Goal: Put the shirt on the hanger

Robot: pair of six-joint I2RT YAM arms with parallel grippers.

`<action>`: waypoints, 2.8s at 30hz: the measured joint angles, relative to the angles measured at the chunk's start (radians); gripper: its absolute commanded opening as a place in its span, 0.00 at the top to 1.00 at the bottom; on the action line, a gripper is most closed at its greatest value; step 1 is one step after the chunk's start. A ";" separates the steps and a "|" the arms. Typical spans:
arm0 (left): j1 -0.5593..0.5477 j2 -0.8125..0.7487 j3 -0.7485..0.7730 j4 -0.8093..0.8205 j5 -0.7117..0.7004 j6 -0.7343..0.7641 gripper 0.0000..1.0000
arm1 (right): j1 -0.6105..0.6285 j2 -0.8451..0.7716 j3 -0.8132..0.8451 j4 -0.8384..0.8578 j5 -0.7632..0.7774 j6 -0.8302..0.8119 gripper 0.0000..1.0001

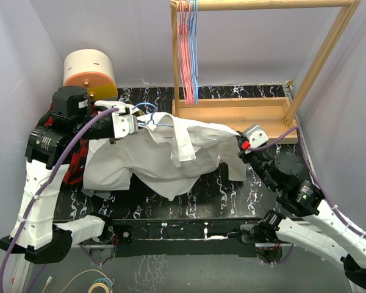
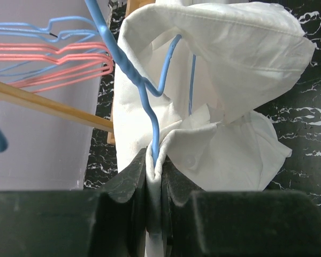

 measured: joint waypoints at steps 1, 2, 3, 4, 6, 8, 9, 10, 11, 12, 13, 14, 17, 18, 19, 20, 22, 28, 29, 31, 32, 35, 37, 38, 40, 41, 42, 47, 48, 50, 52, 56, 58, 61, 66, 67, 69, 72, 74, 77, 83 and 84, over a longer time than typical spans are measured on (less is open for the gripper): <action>0.000 0.002 0.013 -0.006 0.009 0.000 1.00 | 0.000 0.006 0.005 -0.011 -0.005 -0.005 0.92; 0.000 0.003 0.028 -0.013 0.019 0.002 1.00 | 0.000 0.012 0.007 -0.019 -0.008 -0.017 0.91; 0.000 0.006 0.046 -0.023 0.032 0.007 1.00 | 0.000 0.019 0.011 -0.030 -0.010 -0.032 0.90; 0.000 0.008 0.060 -0.033 0.043 0.012 1.00 | 0.000 0.024 0.018 -0.038 -0.010 -0.047 0.90; 0.000 0.011 0.089 -0.058 0.071 0.026 1.00 | 0.000 0.040 0.062 -0.073 -0.014 -0.092 0.90; 0.000 0.012 0.108 -0.084 0.095 0.045 1.00 | -0.001 0.072 0.142 -0.088 -0.023 -0.142 0.92; 0.000 0.013 0.115 -0.099 0.107 0.055 1.00 | -0.002 0.082 0.174 -0.089 -0.027 -0.159 0.92; 0.000 0.016 0.124 -0.116 0.119 0.064 1.00 | -0.002 0.093 0.219 -0.088 -0.034 -0.179 0.92; 0.000 0.019 0.131 -0.128 0.128 0.072 1.00 | -0.002 0.101 0.255 -0.086 -0.041 -0.193 0.92; 0.000 0.021 0.134 -0.134 0.134 0.075 1.00 | -0.002 0.108 0.281 -0.086 -0.048 -0.204 0.92; 0.000 0.022 0.135 -0.130 0.138 0.073 1.00 | -0.002 0.116 0.306 -0.087 -0.059 -0.214 0.92; 0.000 0.023 0.135 -0.121 0.139 0.063 1.00 | -0.002 0.117 0.327 -0.087 -0.066 -0.222 0.92; 0.000 0.027 0.138 -0.061 0.137 0.028 1.00 | -0.002 0.124 0.358 -0.090 -0.085 -0.250 0.92; 0.000 0.036 0.156 -0.049 0.134 0.014 1.00 | -0.002 0.131 0.364 -0.094 -0.089 -0.259 0.92; 0.000 0.045 0.175 -0.037 0.130 0.006 1.00 | -0.002 0.141 0.370 -0.102 -0.092 -0.266 0.92; 0.000 0.059 0.201 -0.018 0.128 -0.004 1.00 | -0.002 0.150 0.376 -0.107 -0.094 -0.270 0.92; 0.000 0.079 0.243 0.014 0.124 -0.019 1.00 | -0.002 0.172 0.384 -0.117 -0.101 -0.279 0.92; 0.000 0.078 0.251 0.072 0.129 -0.068 1.00 | -0.002 0.188 0.356 -0.138 -0.112 -0.282 0.48; 0.000 0.072 0.241 0.072 0.130 -0.069 1.00 | -0.002 0.188 0.350 -0.142 -0.113 -0.276 0.39; 0.000 0.061 0.217 0.069 0.132 -0.069 1.00 | -0.002 0.186 0.348 -0.148 -0.115 -0.264 0.28; 0.000 0.055 0.204 0.065 0.134 -0.067 1.00 | -0.003 0.182 0.348 -0.148 -0.116 -0.259 0.24; 0.000 0.042 0.176 0.046 0.140 -0.054 1.00 | -0.003 0.146 0.356 -0.155 -0.143 -0.236 0.17; 0.000 0.038 0.163 0.036 0.143 -0.046 1.00 | 0.010 0.131 0.407 -0.211 -0.198 -0.213 0.15; 0.000 0.038 0.159 0.033 0.144 -0.043 1.00 | 0.026 0.143 0.460 -0.264 -0.243 -0.196 0.13; 0.000 0.038 0.153 0.021 0.148 -0.035 1.00 | 0.073 0.183 0.604 -0.365 -0.349 -0.154 0.11; 0.000 0.042 0.153 0.009 0.154 -0.026 1.00 | 0.094 0.214 0.681 -0.403 -0.402 -0.138 0.11; 0.000 0.045 0.154 -0.006 0.164 -0.015 1.00 | 0.110 0.250 0.758 -0.439 -0.456 -0.122 0.11; 0.000 0.071 0.158 -0.085 0.162 0.035 1.00 | 0.128 0.408 0.983 -0.585 -0.673 -0.071 0.06; 0.000 0.077 0.158 -0.095 0.158 0.042 1.00 | 0.129 0.416 0.985 -0.600 -0.694 -0.064 0.06; 0.001 0.084 0.151 -0.106 0.146 0.051 1.00 | 0.130 0.417 0.964 -0.633 -0.710 -0.048 0.05; 0.002 0.083 0.144 -0.109 0.139 0.052 1.00 | 0.130 0.404 0.926 -0.671 -0.704 -0.034 0.06; 0.002 0.082 0.136 -0.105 0.123 0.052 1.00 | 0.130 0.350 0.866 -0.715 -0.660 0.008 0.06; 0.002 0.082 0.135 -0.101 0.109 0.051 1.00 | 0.130 0.301 0.820 -0.722 -0.632 0.034 0.04; 0.002 0.082 0.135 -0.082 0.091 0.039 1.00 | 0.130 0.240 0.758 -0.739 -0.588 0.072 0.02; 0.002 0.084 0.135 -0.067 0.060 0.024 1.00 | 0.130 0.203 0.649 -0.793 -0.498 0.128 0.01; 0.002 0.084 0.135 -0.066 0.054 0.023 1.00 | 0.130 0.209 0.638 -0.809 -0.484 0.134 0.02; 0.002 0.089 0.135 -0.068 0.039 0.024 1.00 | 0.130 0.219 0.637 -0.847 -0.450 0.144 0.02; 0.002 0.101 0.135 -0.080 0.016 0.029 1.00 | 0.131 0.248 0.716 -0.898 -0.390 0.151 0.02; 0.002 0.113 0.135 -0.094 0.005 0.035 1.00 | 0.140 0.275 0.853 -0.903 -0.359 0.154 0.02; 0.002 0.130 0.138 -0.119 0.004 0.047 1.00 | 0.169 0.332 1.069 -0.858 -0.358 0.152 0.02; 0.002 0.172 0.163 -0.196 0.007 0.096 1.00 | 0.203 0.504 1.269 -0.744 -0.469 0.122 0.01; 0.002 0.177 0.167 -0.209 0.008 0.105 1.00 | 0.206 0.545 1.268 -0.733 -0.483 0.115 0.02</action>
